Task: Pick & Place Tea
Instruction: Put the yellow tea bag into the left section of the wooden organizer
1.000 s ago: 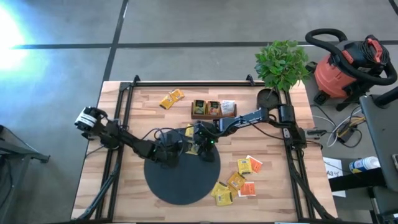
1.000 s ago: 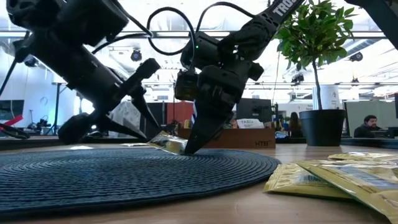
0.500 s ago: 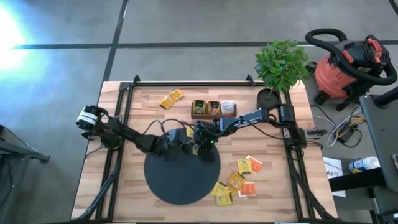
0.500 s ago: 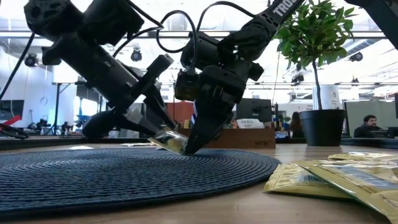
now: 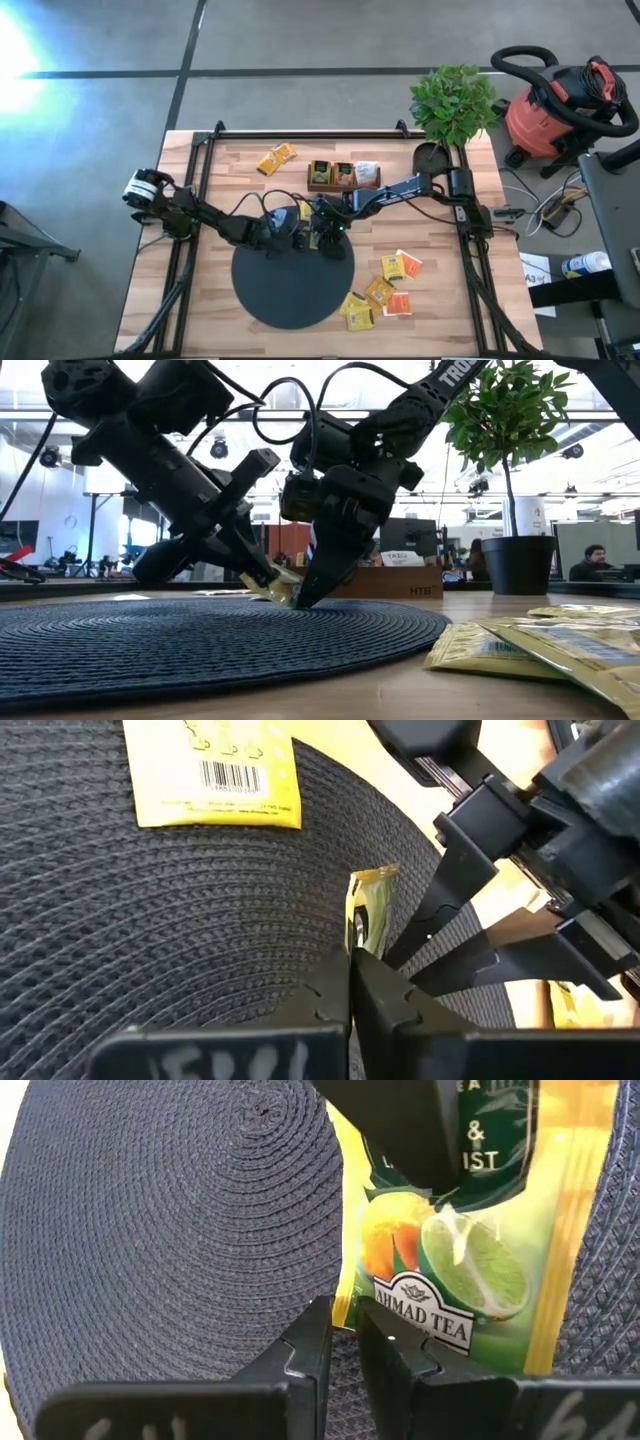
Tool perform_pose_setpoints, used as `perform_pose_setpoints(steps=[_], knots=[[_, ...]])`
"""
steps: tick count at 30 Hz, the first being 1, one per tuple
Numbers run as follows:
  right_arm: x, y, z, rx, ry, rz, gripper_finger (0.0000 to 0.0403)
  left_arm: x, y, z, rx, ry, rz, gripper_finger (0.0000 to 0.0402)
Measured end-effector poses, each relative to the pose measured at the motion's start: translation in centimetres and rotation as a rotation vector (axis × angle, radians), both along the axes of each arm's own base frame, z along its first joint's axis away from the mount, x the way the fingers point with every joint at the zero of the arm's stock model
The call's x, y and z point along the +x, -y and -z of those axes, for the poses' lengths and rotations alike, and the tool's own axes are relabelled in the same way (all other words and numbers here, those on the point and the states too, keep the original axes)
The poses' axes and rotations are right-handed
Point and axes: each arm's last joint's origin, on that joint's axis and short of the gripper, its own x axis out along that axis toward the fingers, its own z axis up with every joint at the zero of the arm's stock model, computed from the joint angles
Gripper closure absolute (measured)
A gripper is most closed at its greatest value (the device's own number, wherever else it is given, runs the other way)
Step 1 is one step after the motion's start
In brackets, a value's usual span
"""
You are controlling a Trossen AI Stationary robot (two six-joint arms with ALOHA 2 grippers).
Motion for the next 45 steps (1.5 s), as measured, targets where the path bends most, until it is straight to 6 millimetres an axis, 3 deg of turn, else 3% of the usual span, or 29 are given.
perform_pose_setpoints(steps=[4, 9, 16, 22, 26, 32, 40, 45], knots=[[-0.1, 0.1, -1.4, -0.008, 0.027, 0.009, 0.0351, -0.1, -0.6, -0.8, 0.020, 0.009, 0.000, 0.0399], [-1.2, 0.4, -4.9, -0.017, 0.045, 0.017, 0.0351, -1.2, -2.2, -2.9, 0.083, -0.018, 0.002, 0.0400], [-4.6, 1.3, -11.7, -0.211, 0.122, 0.138, 0.0351, -3.2, -6.4, -8.6, 0.228, -0.092, 0.114, 0.0401], [-7.1, 2.6, -15.0, -0.286, 0.165, 0.256, 0.0351, -2.6, -11.2, -14.0, 0.422, -0.196, 0.282, 0.0401], [-8.6, 3.8, -15.3, -0.246, 0.125, 0.351, 0.0351, -1.2, -14.5, -16.2, 0.539, -0.279, 0.392, 0.0401], [-10.0, 4.5, -15.1, -0.223, 0.090, 0.461, 0.0351, 2.1, -18.0, -17.9, 0.739, -0.422, 0.665, 0.0401], [-12.5, 4.2, -15.2, -0.183, 0.077, 0.578, 0.0351, 6.1, -20.5, -16.8, 0.795, -0.644, 1.041, 0.0401], [-14.5, 4.0, -14.8, -0.175, 0.068, 0.666, 0.0351, 8.0, -21.6, -16.2, 0.792, -0.622, 1.141, 0.0401]])
